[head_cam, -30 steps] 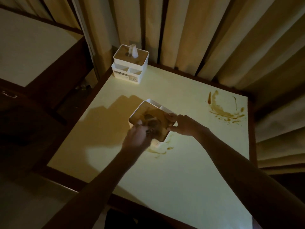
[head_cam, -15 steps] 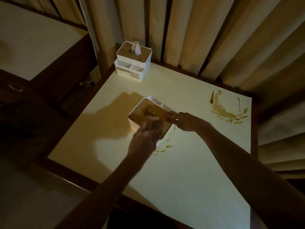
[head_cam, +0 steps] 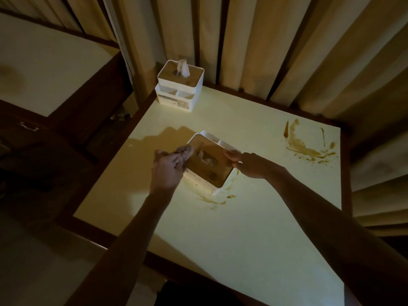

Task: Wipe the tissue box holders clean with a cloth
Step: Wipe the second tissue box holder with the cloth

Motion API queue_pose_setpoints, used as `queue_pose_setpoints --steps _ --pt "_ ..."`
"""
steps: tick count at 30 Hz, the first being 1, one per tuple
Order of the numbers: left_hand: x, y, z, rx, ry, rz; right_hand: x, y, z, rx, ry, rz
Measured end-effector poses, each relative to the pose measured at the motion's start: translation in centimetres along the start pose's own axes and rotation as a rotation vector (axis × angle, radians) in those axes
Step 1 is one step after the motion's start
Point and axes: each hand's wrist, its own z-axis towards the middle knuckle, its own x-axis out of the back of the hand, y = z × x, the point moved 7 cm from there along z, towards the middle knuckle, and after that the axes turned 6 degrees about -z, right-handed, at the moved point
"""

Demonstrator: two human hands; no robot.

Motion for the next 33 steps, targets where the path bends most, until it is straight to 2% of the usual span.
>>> queue_pose_setpoints --steps 7,10,14,17,23,27,29,32,33 --pt "-0.2 0.2 3.1 -0.003 -0.027 0.034 -1.1 -1.0 -1.1 -0.052 -0.056 -0.019" --pt "-0.6 0.0 6.0 -0.011 -0.11 0.08 -2.4 -2.9 -1.7 -0.02 -0.092 -0.031" --pt "-1.1 0.3 8.4 -0.003 -0.187 0.067 -2.9 -5.2 -1.9 -0.01 -0.05 -0.072" --pt "-0.1 0.9 8.4 -0.028 -0.137 0.033 -2.9 -5.8 -1.8 -0.017 -0.027 -0.056" --pt "4.2 0.3 2.4 0.009 0.083 -0.108 -3.8 -6.6 -1.5 -0.096 -0.133 0.305" --pt "3.4 -0.9 -1.1 0.01 0.062 0.004 -4.3 -7.8 -1.1 -0.117 -0.231 0.475" --pt "2.9 -1.3 -1.2 0.021 0.044 0.026 -3.6 -7.2 -0.6 -0.109 -0.182 0.397" --pt "2.1 -1.2 -1.2 0.043 0.008 0.063 -1.1 -5.8 0.5 -0.06 0.017 -0.002" --pt "1.9 -1.0 -1.3 0.047 0.004 0.071 -0.8 -5.3 0.7 -0.054 0.031 -0.043"
